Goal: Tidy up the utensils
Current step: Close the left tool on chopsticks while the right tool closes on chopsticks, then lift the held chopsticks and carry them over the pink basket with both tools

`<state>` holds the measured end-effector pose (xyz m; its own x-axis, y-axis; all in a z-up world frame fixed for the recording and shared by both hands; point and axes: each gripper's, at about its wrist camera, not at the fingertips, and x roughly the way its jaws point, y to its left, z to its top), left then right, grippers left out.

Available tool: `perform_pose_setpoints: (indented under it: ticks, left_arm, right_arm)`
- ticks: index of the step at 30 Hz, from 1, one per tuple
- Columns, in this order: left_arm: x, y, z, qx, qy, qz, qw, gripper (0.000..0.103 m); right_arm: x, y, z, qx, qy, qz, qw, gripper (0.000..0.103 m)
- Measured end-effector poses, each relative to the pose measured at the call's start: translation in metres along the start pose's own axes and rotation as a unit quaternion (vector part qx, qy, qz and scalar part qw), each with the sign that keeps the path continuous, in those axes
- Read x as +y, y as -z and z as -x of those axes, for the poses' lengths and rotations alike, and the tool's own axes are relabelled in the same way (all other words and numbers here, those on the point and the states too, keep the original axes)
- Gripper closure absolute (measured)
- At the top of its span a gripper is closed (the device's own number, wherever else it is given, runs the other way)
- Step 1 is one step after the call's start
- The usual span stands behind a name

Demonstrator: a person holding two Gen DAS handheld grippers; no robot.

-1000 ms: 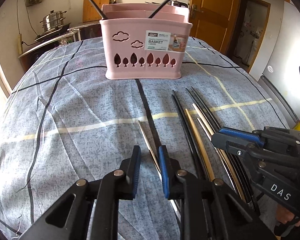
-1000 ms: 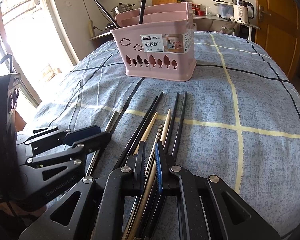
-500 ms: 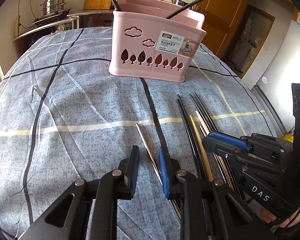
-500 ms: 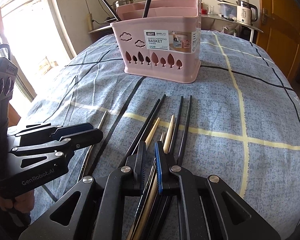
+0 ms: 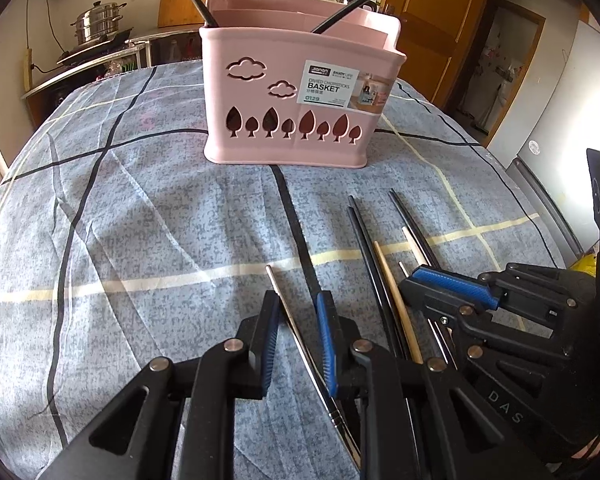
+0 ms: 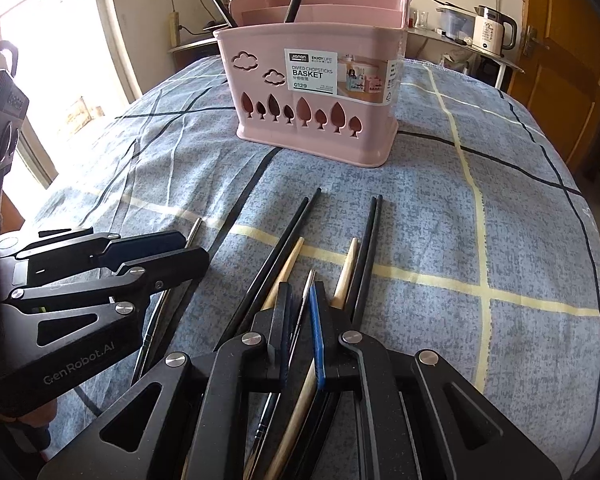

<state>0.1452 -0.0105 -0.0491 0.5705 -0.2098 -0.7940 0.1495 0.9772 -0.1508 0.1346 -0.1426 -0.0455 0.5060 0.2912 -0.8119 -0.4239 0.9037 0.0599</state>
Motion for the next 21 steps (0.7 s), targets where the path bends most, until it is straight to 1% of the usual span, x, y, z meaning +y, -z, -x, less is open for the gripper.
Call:
perform_pose_setpoints:
  ticks: [1, 2, 7, 12, 16, 21]
  left_arm:
    - [0.0, 0.0, 0.0, -0.001, -0.004, -0.001, 1.0, 0.091]
    - [0.0, 0.0, 0.0, -0.001, -0.006, -0.001, 1.0, 0.094]
    - [0.005, -0.002, 0.001, 0.005, 0.007, 0.009, 0.9999, 0.097]
    - [0.003, -0.005, 0.015, -0.004, 0.023, 0.006, 0.9997, 0.097]
    - [0.0, -0.013, 0.039, -0.028, 0.031, -0.004, 0.9991, 0.098]
    - [-0.002, -0.029, 0.077, -0.075, 0.039, -0.018, 0.9962, 0.098]
  right_arm:
    - [0.0, 0.0, 0.0, 0.0, 0.001, -0.001, 1.0, 0.097]
    - [-0.001, 0.0, 0.0, 0.0, -0.002, -0.003, 1.0, 0.097]
    - [-0.005, -0.001, 0.003, -0.002, -0.013, -0.012, 1.0, 0.097]
    - [-0.007, -0.006, 0.019, -0.022, -0.029, -0.018, 0.999, 0.097]
    - [-0.008, -0.015, 0.039, -0.048, -0.039, -0.019, 0.998, 0.098]
    - [-0.006, -0.029, 0.068, -0.089, -0.044, -0.014, 0.995, 0.098]
